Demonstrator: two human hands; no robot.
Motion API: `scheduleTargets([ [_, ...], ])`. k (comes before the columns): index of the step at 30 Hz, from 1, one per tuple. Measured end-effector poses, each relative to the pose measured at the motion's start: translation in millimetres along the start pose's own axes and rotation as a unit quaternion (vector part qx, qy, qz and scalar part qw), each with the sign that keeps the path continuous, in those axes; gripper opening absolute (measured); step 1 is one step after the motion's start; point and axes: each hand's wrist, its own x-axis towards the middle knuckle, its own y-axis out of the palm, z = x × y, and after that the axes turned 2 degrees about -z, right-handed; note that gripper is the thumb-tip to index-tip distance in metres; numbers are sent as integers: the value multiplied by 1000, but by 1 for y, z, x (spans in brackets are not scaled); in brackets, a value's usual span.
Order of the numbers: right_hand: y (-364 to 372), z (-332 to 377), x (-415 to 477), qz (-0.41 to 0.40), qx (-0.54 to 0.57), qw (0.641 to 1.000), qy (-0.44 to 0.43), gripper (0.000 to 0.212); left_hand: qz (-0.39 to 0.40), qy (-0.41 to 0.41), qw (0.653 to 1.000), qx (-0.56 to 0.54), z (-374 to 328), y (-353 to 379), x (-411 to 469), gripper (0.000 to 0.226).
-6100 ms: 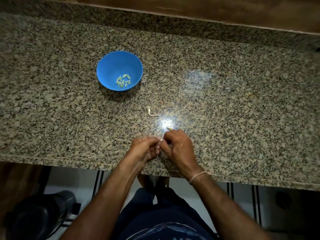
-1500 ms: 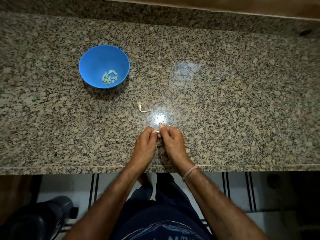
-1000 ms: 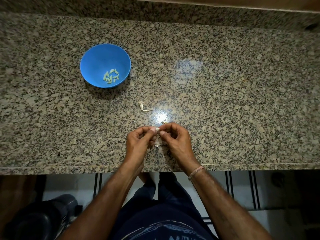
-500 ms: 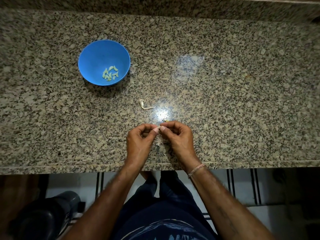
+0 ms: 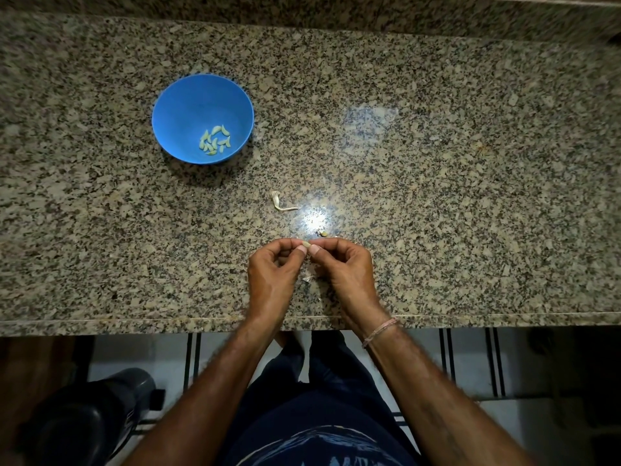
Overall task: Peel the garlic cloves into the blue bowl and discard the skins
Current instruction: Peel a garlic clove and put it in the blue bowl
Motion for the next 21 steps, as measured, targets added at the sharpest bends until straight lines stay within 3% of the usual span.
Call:
scheduleTargets([
  [6, 1, -3, -1, -15, -8, 1000, 2, 6, -17, 53, 992, 110, 0, 1, 1, 5],
  [13, -4, -4, 5, -25, -29, 999, 0, 13, -35, 94, 973, 210, -7, 0, 1, 12],
  [15, -4, -4, 6, -30, -33, 999, 1, 15, -37, 109, 970, 215, -8, 1, 0, 21],
  [21, -3, -4, 9, -41, -76, 996, -19, 20, -11, 156, 965, 209, -9, -1, 3, 15],
])
